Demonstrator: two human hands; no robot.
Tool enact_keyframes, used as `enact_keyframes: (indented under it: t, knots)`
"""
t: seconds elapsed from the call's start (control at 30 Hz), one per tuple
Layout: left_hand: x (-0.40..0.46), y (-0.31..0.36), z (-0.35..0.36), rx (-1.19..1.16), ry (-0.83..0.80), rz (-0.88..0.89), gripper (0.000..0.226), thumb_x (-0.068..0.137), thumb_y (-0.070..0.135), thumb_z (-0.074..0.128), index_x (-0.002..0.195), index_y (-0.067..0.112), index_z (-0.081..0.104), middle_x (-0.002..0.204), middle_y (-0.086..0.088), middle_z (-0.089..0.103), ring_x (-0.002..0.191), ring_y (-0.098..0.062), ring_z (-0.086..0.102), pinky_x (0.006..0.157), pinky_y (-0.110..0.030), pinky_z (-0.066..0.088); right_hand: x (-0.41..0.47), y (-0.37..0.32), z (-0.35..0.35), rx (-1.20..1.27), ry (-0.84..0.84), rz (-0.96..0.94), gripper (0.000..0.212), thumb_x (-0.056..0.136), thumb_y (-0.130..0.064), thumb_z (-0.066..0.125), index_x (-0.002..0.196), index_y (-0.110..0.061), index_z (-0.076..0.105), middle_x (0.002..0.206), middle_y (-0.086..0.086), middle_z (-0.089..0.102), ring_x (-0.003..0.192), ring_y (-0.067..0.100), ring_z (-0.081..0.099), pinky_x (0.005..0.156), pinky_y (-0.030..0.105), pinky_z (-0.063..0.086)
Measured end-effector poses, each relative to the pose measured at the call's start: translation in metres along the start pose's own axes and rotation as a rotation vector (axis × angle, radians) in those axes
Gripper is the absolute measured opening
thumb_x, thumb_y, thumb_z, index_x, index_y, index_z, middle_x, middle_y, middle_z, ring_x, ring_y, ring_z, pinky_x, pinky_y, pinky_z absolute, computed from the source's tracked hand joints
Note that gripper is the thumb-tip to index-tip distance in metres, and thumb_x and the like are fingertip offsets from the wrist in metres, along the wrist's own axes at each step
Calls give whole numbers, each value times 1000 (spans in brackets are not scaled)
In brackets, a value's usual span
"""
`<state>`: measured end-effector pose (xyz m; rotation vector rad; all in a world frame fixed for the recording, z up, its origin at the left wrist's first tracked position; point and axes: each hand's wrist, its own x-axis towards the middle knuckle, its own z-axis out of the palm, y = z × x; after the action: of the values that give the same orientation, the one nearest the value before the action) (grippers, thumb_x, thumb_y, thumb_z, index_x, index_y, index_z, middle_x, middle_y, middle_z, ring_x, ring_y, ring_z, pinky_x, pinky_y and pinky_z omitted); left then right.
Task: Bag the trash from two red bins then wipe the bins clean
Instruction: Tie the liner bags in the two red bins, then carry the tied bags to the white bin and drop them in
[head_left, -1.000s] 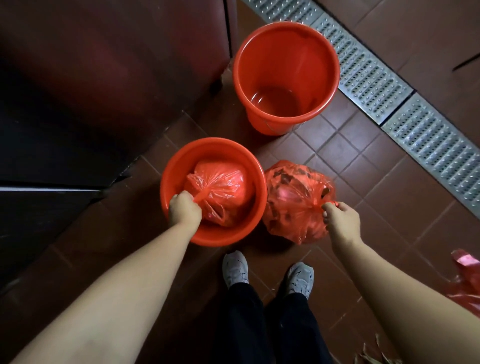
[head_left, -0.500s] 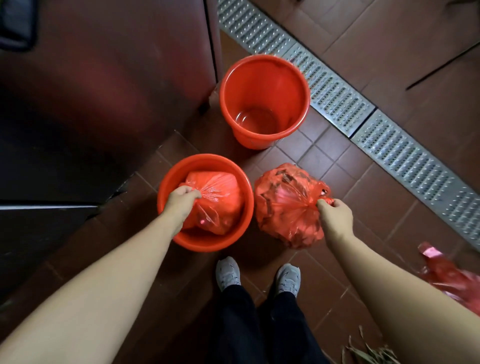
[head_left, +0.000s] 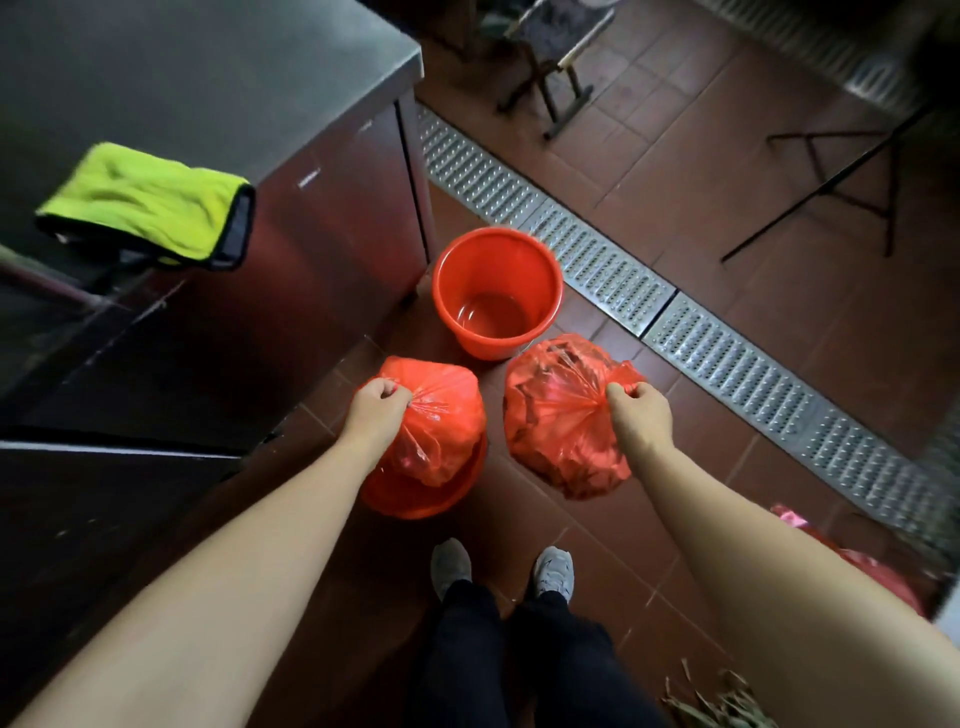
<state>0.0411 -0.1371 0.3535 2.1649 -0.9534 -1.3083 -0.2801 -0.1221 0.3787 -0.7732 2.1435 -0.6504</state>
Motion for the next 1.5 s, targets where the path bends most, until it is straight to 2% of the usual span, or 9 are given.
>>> enact_keyframes:
  t: [0.13, 0.23, 0.4, 0.47, 0.7, 1.03, 1.17, 1.37, 1.5]
  knots:
    - [-52, 47, -26, 5, 77, 88, 14, 83, 28, 60, 82, 15, 63, 79, -2, 66, 71, -18, 57, 67, -31, 45, -29, -54, -34, -60, -61, -89, 22, 87, -28, 58, 77, -8, 58, 67, 4, 54, 63, 21, 50, 58, 33, 41]
    - [-87, 72, -43, -16, 145, 93, 12, 83, 24, 62, 82, 13, 65, 82, -10, 70, 74, -25, 64, 70, -37, 54, -48, -85, -52, -188, -116, -281, 18, 85, -22, 61, 71, -14, 54, 62, -3, 55, 57, 15, 49, 46, 25, 36]
    - [-146, 93, -70, 45, 347, 60, 18, 78, 28, 65, 67, 15, 61, 73, -2, 71, 76, -26, 67, 71, -35, 56, -75, -122, -67, -398, -243, -656, 1, 84, -21, 65, 84, -20, 64, 76, -8, 62, 73, 18, 60, 66, 34, 49]
    - [-171, 91, -75, 44, 420, 36, 18, 78, 30, 66, 65, 17, 62, 73, -2, 70, 75, -25, 66, 68, -33, 52, -87, -130, -67, -459, -299, -769, 8, 83, -21, 64, 87, -15, 68, 81, -1, 68, 77, 22, 62, 68, 36, 50]
    - [-259, 49, -105, -23, 604, -55, 13, 80, 34, 71, 77, 21, 73, 73, 6, 69, 77, -18, 65, 67, -27, 46, -139, -140, -51, -589, -529, -970, 14, 81, -18, 66, 91, -9, 72, 91, 12, 72, 88, 32, 65, 72, 35, 47]
    - [-418, -106, -173, -173, 964, -279, 16, 87, 27, 70, 95, 14, 75, 93, -6, 75, 89, -24, 68, 77, -29, 48, -318, -104, 24, -669, -838, -1234, 9, 83, -23, 67, 90, -21, 73, 80, -1, 70, 71, 19, 62, 63, 25, 36]
    - [-496, -192, -188, -165, 1086, -340, 16, 87, 22, 69, 96, 11, 75, 98, -10, 74, 93, -29, 67, 81, -32, 45, -417, -64, 50, -719, -919, -1365, 12, 84, -20, 68, 93, -19, 75, 86, 7, 74, 79, 25, 66, 66, 26, 38]
    - [-644, -324, -200, -159, 1197, -443, 13, 88, 19, 66, 95, 13, 75, 99, -5, 74, 94, -22, 67, 85, -28, 45, -592, 24, 86, -800, -1060, -1518, 14, 87, -15, 67, 91, -2, 73, 94, 21, 71, 92, 38, 65, 78, 41, 45]
    - [-751, -407, -195, -150, 1314, -537, 11, 88, 14, 67, 95, 9, 74, 96, -7, 72, 90, -23, 67, 83, -33, 51, -702, 99, 93, -789, -1226, -1590, 14, 89, -15, 65, 95, -5, 74, 96, 19, 72, 92, 36, 65, 78, 38, 45]
